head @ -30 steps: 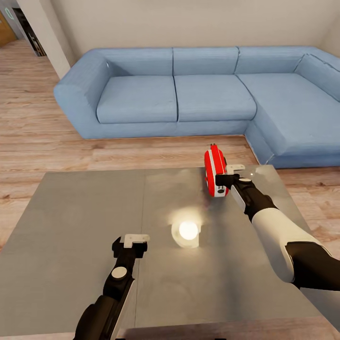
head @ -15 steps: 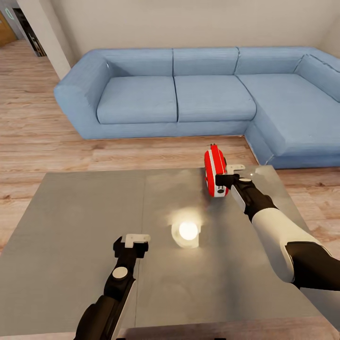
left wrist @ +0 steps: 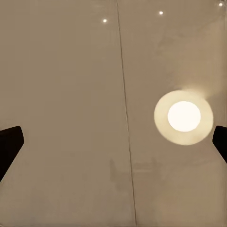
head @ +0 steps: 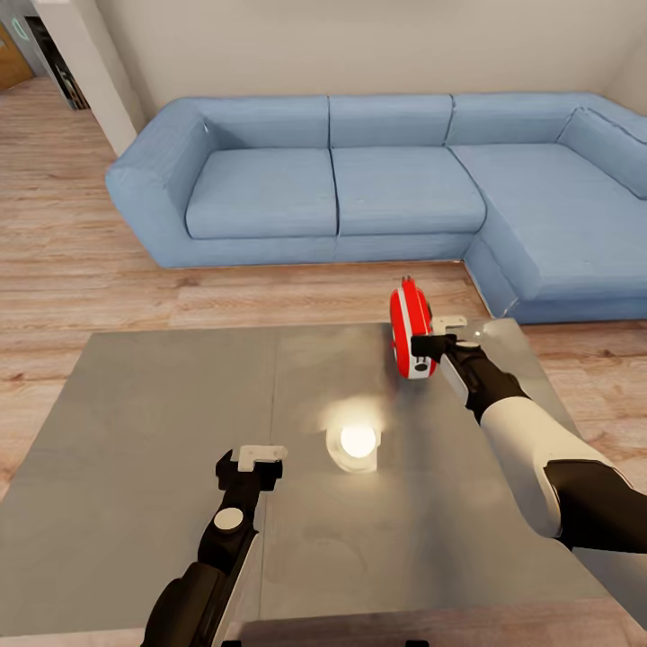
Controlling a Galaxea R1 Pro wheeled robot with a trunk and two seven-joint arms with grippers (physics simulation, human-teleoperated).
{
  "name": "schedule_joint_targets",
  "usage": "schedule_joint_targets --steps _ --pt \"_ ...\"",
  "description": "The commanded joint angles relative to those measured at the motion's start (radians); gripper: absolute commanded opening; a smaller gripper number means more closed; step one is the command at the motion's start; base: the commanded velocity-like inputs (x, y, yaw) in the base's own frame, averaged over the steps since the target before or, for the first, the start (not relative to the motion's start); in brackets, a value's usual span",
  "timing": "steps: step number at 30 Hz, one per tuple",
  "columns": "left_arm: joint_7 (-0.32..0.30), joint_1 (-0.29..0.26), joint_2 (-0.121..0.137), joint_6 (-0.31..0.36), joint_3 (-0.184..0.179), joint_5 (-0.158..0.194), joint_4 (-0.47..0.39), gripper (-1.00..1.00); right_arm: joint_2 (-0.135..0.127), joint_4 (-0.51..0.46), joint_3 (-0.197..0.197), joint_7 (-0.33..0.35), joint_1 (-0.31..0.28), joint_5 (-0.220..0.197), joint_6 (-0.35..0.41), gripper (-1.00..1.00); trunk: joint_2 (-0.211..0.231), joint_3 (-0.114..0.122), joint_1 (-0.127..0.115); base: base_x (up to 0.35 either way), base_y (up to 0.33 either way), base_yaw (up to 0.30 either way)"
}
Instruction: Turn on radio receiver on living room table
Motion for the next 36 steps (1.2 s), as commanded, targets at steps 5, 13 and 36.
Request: schedule_joint_targets --steps 5,13,36 --pt "0.000 0.000 0.000 0.000 0.000 -0.001 0.000 1.00 0.000 0.049 0.000 0.001 0.000 0.000 0.001 -1.00 0.035 0.016 -0.019 0.000 0.000 0.000" --pt "0.000 0.000 0.000 -0.001 -0.001 0.000 0.000 1.00 0.001 0.089 0.000 0.000 0.000 0.001 0.001 -1.00 0.091 0.041 -0.050 0.000 0.000 0.000" --pt "0.005 0.000 0.000 0.006 -0.033 0.000 -0.031 1.00 0.001 0.100 0.000 0.000 0.000 0.000 0.002 -1.00 0.252 0.113 -0.138 0.000 0.000 0.000"
